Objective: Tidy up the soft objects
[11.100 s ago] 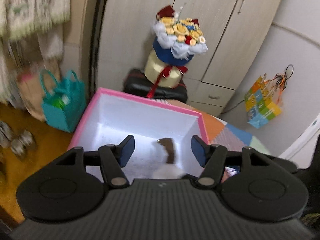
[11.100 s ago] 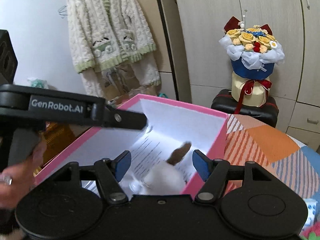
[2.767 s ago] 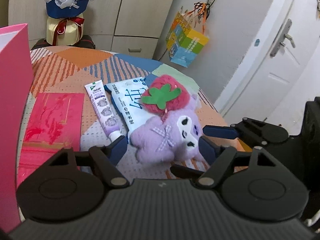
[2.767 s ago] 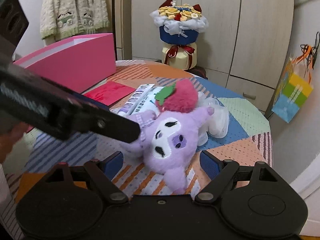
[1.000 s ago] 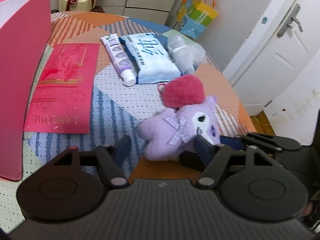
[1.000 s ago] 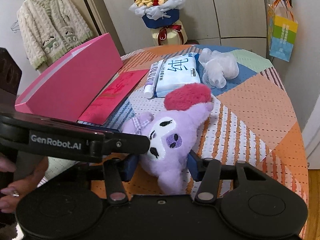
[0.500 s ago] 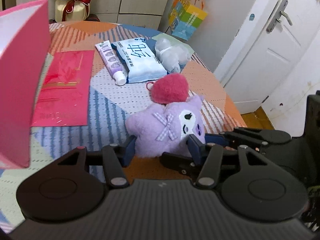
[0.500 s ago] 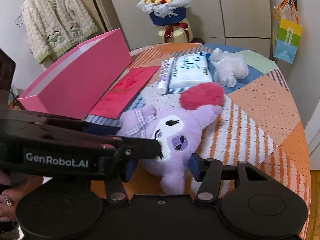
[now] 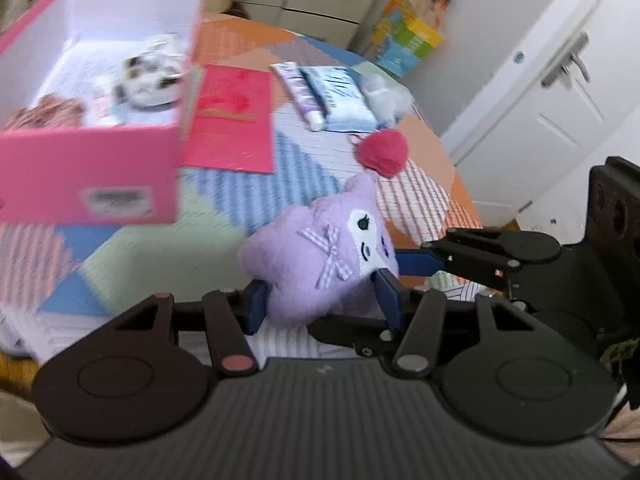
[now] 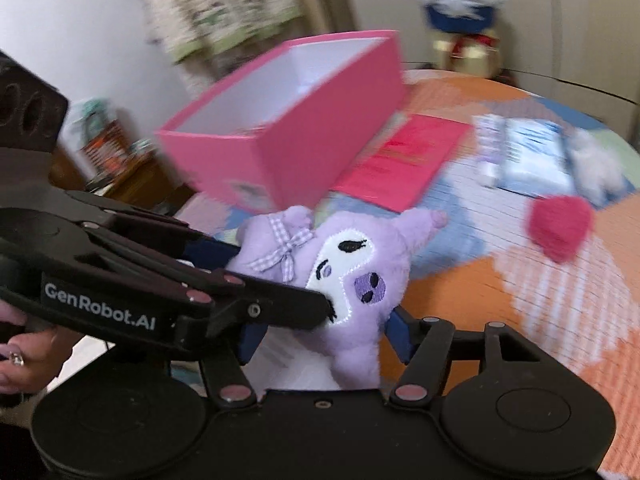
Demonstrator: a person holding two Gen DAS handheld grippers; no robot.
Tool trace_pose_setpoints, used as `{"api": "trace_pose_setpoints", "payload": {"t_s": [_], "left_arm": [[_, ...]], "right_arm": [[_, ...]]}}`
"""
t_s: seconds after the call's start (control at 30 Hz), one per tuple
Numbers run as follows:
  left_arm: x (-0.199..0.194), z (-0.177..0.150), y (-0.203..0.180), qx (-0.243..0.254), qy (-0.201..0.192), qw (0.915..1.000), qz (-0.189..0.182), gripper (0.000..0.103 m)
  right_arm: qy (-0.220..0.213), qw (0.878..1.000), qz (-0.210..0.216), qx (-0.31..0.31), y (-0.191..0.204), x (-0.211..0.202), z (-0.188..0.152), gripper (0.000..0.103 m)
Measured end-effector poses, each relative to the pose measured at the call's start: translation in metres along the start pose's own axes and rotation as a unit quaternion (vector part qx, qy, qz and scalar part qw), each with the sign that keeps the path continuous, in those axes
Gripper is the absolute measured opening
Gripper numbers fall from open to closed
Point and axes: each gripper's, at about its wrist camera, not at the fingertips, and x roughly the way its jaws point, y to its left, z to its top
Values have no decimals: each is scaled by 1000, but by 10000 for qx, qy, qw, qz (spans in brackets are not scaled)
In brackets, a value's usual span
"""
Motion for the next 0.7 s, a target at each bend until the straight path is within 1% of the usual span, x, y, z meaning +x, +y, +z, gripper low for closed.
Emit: {"api": "trace_pose_setpoints", "payload": {"t_s": [0.13, 0.27, 0.33, 0.43, 0.5, 0.67, 0.7], "left_arm": [[-30, -7, 11, -139, -175, 9997, 139, 52], [-58, -7, 22, -277, -283, 9991, 174, 52], [-71, -5, 28, -280, -389, 9985, 264, 52], [-87, 2, 33, -211, -642, 9967, 453, 50], [-93, 12, 38, -186, -810, 9953, 505, 49], [-97, 47, 56, -80, -1161, 9918, 537, 49], [-96, 55, 60, -59, -1221, 9909, 566, 47]], "right_arm": [[-2, 9991, 281, -322, 31, 5, 14, 69], [-43, 9966, 647, -510, 56, 7, 28, 69], [-131, 9953, 731, -614, 66, 8, 36, 69], [-322, 9940, 767, -711, 75, 14, 54, 69], [-452, 9934, 756, -741, 78, 17, 67, 69], [-915, 9899, 497, -959, 77, 27, 101, 69], [-1001, 9890, 460, -987, 75, 30, 108, 69]]}}
